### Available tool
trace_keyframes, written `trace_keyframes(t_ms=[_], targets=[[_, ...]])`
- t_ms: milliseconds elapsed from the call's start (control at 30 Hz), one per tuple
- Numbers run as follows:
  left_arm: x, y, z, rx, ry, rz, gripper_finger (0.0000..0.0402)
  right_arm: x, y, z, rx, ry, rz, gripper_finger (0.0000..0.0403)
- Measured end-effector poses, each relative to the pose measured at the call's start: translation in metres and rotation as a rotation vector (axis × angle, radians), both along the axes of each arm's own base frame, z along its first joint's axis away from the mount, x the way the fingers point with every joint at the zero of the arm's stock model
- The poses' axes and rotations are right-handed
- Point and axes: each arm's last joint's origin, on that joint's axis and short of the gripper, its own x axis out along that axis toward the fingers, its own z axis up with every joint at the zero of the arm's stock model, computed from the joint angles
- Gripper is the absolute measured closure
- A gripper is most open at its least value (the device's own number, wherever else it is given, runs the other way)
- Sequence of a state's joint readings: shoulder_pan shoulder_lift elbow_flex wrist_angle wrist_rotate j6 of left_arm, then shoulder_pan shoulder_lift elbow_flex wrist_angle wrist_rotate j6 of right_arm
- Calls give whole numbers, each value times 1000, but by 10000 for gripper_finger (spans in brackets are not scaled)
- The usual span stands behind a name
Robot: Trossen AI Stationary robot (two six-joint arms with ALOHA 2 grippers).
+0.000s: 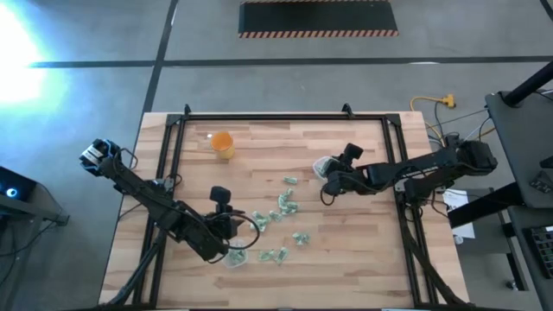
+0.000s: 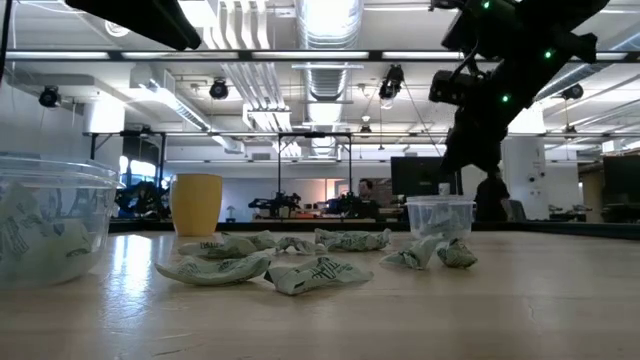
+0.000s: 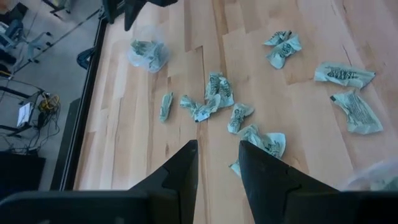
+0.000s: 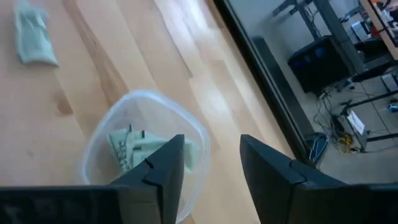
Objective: Pick and place Stevia / Truvia into bins
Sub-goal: Put the green stevia packet into the bottom transparent container
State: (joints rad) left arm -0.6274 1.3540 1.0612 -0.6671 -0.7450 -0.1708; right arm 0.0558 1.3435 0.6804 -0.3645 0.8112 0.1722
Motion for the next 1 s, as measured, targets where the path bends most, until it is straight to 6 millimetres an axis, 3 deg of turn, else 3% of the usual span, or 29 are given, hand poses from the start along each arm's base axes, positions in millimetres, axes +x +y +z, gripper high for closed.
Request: trace_keyframes(t_ms=[300,567,767,1000], targets=[[16,17,-13,-122,53,-74,302,-14,31,30,18,-136,147,275],[48,38,-32,-191,106,-71,302,-28,55,48,38,-220,282,279],[76,59,-55,-272,223,-63,302,-33,63,54,48,-250,325,280],[96,77,-82,-364,325,-48,302,-34,64,55,49,-253,331,285]])
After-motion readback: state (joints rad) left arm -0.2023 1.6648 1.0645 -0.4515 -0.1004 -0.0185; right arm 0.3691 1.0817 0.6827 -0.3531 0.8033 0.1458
